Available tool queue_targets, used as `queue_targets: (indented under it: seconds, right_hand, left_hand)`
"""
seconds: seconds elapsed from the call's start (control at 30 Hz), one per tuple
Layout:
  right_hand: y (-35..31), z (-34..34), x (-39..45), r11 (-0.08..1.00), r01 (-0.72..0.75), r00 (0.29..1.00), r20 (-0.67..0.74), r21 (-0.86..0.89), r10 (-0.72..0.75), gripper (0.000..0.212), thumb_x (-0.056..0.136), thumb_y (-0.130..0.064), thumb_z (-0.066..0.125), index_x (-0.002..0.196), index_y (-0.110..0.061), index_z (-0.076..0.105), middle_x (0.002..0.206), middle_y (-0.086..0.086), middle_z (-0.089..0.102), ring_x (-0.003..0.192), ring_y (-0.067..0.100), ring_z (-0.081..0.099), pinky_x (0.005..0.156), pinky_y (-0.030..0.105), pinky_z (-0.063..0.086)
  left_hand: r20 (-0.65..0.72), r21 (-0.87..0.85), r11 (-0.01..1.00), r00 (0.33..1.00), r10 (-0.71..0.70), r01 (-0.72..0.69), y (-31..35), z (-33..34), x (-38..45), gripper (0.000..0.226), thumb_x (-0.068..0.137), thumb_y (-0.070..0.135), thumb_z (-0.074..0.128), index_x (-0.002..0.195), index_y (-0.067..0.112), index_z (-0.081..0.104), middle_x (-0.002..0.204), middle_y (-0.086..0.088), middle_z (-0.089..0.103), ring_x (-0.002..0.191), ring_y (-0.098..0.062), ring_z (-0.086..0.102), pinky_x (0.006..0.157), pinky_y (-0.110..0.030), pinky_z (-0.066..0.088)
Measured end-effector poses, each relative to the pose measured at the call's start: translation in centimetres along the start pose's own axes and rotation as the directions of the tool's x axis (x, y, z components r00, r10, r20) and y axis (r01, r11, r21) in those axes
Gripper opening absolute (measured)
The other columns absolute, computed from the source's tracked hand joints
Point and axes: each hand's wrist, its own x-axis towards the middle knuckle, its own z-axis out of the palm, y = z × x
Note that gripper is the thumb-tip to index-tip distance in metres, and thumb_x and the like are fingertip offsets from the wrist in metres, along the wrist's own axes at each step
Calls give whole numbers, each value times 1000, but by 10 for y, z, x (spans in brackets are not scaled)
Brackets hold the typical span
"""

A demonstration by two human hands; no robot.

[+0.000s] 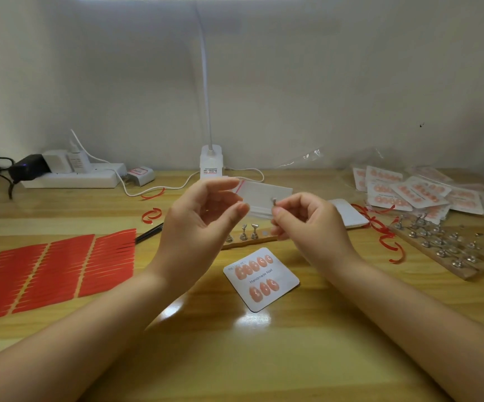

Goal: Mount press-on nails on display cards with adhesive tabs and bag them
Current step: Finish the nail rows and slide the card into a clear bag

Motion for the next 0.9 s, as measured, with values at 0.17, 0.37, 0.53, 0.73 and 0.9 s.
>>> queue_targets:
  seconds: [0.17, 0.37, 0.53, 0.73, 0.9]
  right_hand:
    - [13, 2, -2, 988, 15, 1000, 8, -151, -13, 4, 88, -14, 67, 85, -17, 66, 73, 3, 71, 67, 14, 69, 64, 36, 60]
    - [21, 8, 7, 939, 34, 998, -29, -341, -47, 12, 83, -27, 72, 72, -25, 67, 55, -8, 55, 54, 5, 51, 58, 27, 45]
    - [26, 9, 11, 909, -29, 999, -53, -417, 7, 12, 82, -31, 75, 71, -26, 71, 48, -12, 50, 49, 3, 46, 53, 23, 37]
    - [25, 11, 11, 833, -24, 999, 11, -552, 36, 17, 89, -36, 67, 97, -25, 77, 90, -8, 73, 86, 9, 63, 75, 31, 52]
    - [21, 11, 4, 777, 41, 999, 36, -628, -24, 20, 90, -35, 63, 90, -22, 78, 80, -4, 73, 82, 14, 66, 70, 32, 53]
  left_hand:
    - [25, 161, 985, 998, -65, 60, -17, 5, -9, 37, 77, 31, 72, 111, 24, 61, 87, 8, 64, 85, -11, 64, 79, -26, 55]
    - [16, 208, 976, 998, -66, 61, -26, 7, -10, 35, 79, 25, 74, 111, 22, 62, 88, 9, 64, 84, -7, 63, 77, -18, 52]
    - [12, 245, 968, 998, -58, 54, -27, 9, -9, 34, 80, 19, 76, 111, 20, 61, 87, 8, 64, 83, -5, 62, 74, -14, 50]
    - [21, 272, 961, 999, -48, 41, -28, 10, -10, 36, 79, 20, 78, 111, 21, 61, 88, 9, 65, 84, -7, 63, 76, -19, 52]
    - [15, 261, 964, 999, -50, 44, -27, 9, -10, 37, 77, 21, 78, 110, 22, 61, 88, 9, 65, 84, -6, 63, 76, -15, 51]
